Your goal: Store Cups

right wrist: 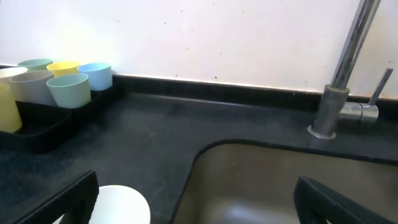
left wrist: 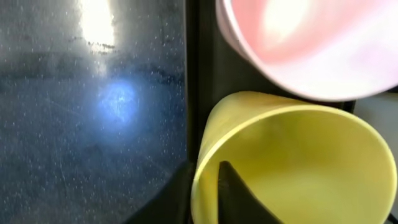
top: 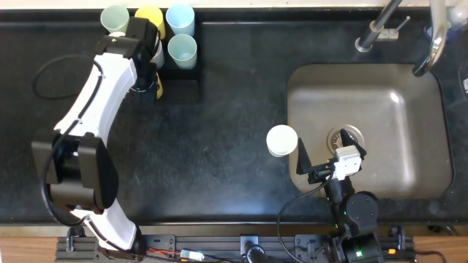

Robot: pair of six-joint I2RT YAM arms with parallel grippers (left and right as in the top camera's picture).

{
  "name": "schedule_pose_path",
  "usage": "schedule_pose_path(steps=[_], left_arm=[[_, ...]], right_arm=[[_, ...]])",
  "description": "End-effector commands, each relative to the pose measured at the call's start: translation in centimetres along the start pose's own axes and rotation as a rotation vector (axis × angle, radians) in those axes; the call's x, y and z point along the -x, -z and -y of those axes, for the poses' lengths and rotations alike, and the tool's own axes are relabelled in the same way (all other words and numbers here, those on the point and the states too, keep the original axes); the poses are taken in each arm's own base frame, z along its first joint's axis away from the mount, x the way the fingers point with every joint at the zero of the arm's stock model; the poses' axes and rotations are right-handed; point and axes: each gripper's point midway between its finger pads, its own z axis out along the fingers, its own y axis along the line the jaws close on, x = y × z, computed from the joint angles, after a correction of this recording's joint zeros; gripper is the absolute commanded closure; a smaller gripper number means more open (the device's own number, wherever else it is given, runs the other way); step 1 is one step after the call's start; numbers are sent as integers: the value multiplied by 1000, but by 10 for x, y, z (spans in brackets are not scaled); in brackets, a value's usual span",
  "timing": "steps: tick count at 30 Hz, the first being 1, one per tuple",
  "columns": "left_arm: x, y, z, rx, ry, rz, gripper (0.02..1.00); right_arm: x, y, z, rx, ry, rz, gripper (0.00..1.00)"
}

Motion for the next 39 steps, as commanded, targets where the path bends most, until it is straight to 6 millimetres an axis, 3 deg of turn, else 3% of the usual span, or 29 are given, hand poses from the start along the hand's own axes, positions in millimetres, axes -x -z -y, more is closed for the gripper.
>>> schedule_pose_path(steps=[1, 4, 9, 12, 14, 18, 22, 25, 28, 31, 39], left_arm=[[4, -3, 1, 8, 3, 3, 709], [6, 5, 2, -13, 6, 5, 634], [14, 62, 10, -175, 5, -11, 441], [29, 114, 22, -362, -71, 48, 345], [47, 156, 31, -509, -145, 137, 209], [80, 251, 46, -807, -362, 387, 34], [88, 337, 47, -1079, -619, 652, 18], [83, 372, 28, -1250, -789, 842, 18], [85, 366, 3, -1325, -828, 938, 18], [89, 335, -26, -1343, -811, 964, 18], [73, 261, -105, -1439, -781, 1009, 18]], right_arm=[[-3, 0, -1, 6, 0, 1, 3], [-3, 0, -1, 6, 0, 1, 3], [-3, 0, -1, 6, 0, 1, 3], [-3, 0, -1, 6, 0, 1, 3], [-3, 0, -1, 6, 0, 1, 3], [-3, 0, -1, 6, 0, 1, 3], [-3, 0, -1, 6, 0, 1, 3], [-3, 0, -1, 6, 0, 1, 3], [-3, 0, -1, 6, 0, 1, 5], [-3, 0, -1, 6, 0, 1, 5], [-3, 0, -1, 6, 0, 1, 5]])
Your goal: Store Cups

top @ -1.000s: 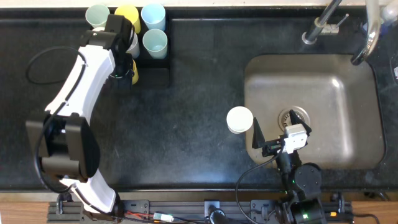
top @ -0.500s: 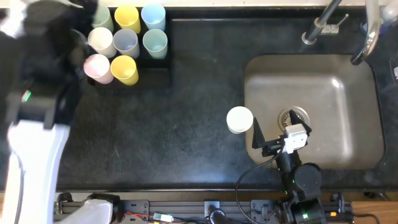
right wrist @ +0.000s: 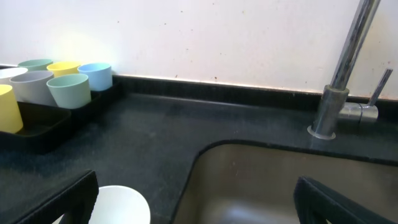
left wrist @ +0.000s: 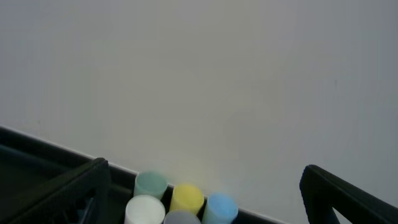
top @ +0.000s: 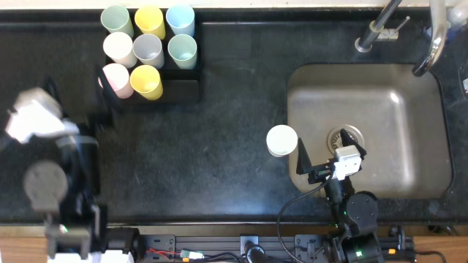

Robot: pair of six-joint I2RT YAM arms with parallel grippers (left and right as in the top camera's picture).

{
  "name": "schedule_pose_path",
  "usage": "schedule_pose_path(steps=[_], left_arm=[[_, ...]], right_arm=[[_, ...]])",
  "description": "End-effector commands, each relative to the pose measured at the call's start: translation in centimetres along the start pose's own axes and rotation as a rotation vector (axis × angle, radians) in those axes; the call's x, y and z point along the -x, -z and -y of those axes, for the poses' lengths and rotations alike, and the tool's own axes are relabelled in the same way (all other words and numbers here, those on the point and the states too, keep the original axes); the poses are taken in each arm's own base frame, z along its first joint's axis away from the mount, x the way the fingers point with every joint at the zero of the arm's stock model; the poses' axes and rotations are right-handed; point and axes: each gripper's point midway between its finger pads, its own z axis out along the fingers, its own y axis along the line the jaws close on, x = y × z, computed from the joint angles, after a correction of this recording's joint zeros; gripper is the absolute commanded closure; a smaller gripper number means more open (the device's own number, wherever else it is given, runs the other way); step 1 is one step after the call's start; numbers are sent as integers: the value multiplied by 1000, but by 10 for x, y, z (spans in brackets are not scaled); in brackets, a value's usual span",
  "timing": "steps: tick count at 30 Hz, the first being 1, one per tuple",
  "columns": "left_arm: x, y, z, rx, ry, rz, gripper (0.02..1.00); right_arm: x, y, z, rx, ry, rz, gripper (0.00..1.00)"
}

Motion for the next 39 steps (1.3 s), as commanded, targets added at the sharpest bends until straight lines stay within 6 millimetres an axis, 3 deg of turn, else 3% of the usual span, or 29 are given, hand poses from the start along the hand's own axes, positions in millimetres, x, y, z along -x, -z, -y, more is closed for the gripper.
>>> schedule_pose_path(steps=[1, 5, 10, 15, 19, 39], left_arm=[[-18, 39, -3, -63, -41, 68, 18], [-46, 58, -15, -65, -91, 83, 18], [-90, 65, -22, -92, -97, 21, 18], [-148, 66, -20, -158, -101, -124, 18], [-192, 75, -30, -131, -104, -313, 18], [-194, 76, -26, -149, -100, -324, 18]], right_arm=[[-3, 0, -1, 6, 0, 1, 3], [-3, 0, -1, 6, 0, 1, 5], [-3, 0, -1, 6, 0, 1, 3], [-3, 0, -1, 6, 0, 1, 5], [-3, 0, -1, 6, 0, 1, 3], [-3, 0, -1, 6, 0, 1, 3]])
